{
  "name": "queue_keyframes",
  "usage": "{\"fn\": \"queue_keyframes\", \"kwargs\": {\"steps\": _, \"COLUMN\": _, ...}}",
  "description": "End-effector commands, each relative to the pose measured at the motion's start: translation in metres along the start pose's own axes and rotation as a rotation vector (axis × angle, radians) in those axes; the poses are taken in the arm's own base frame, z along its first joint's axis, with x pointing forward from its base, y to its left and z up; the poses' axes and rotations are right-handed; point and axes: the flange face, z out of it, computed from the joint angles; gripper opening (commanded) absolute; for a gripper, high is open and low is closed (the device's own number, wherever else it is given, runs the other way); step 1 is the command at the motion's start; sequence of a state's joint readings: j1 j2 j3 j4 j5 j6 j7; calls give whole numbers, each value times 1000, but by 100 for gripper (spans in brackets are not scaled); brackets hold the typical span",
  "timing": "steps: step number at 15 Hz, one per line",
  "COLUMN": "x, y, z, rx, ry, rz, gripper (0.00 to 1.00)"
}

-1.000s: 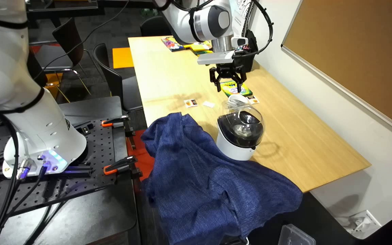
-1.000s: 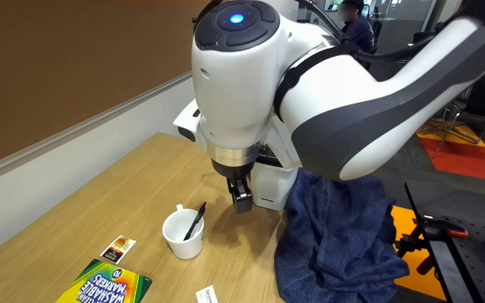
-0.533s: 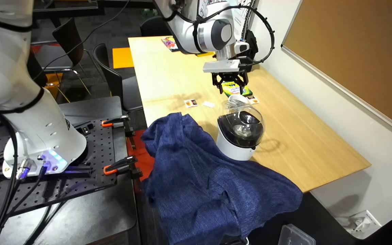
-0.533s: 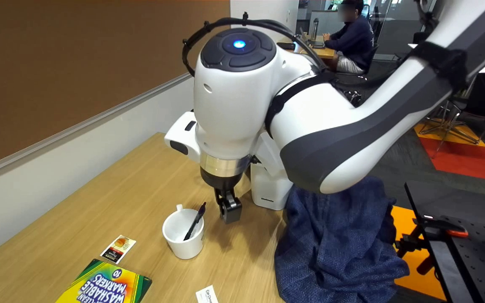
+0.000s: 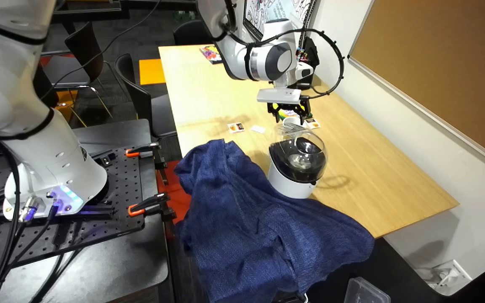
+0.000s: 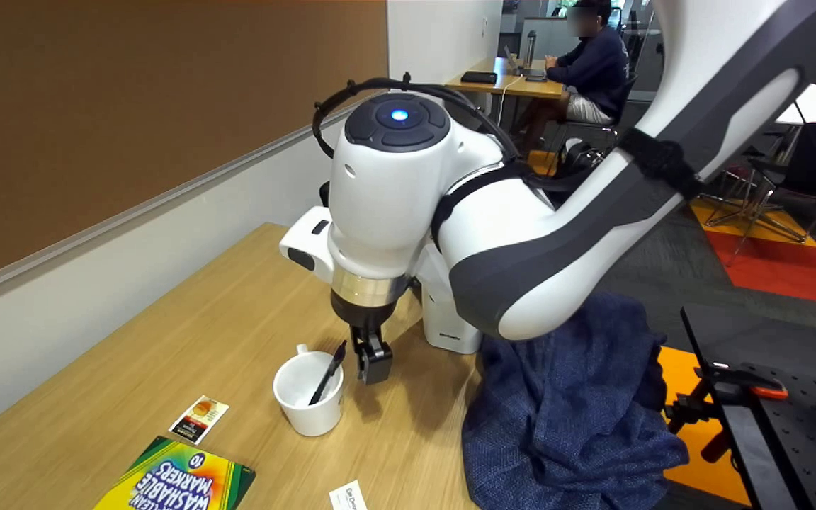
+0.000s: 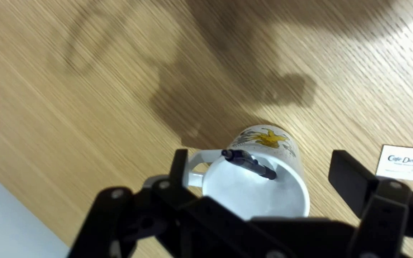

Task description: Pick up the pen from the mug cup and put it on the table.

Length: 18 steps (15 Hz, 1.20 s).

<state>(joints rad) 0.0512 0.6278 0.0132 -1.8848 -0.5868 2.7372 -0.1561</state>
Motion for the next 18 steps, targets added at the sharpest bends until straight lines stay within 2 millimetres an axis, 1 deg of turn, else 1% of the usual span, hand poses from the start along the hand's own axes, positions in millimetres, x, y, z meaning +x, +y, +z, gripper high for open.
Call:
{"fn": "queue_keyframes", "kwargs": {"steps": 1, "x": 1, "y": 2, "z": 2, "rx": 0, "ry": 2, "rz": 4, "gripper": 100}}
{"fn": "queue_keyframes", "kwargs": {"steps": 8, "x": 2, "y": 8, "z": 4, "rx": -5, "ry": 25, "rz": -8, "gripper": 100}}
{"fn": "queue_keyframes", "kwargs": {"steps": 12, "x": -1, "y": 16, "z": 4, "rx": 11, "ry": 43, "rz": -54, "gripper": 100}}
{"fn": "queue_keyframes", "kwargs": {"steps": 18, "x": -6, "y": 26, "z": 11, "rx": 38, "ry": 45, "rz": -138, "gripper": 100}}
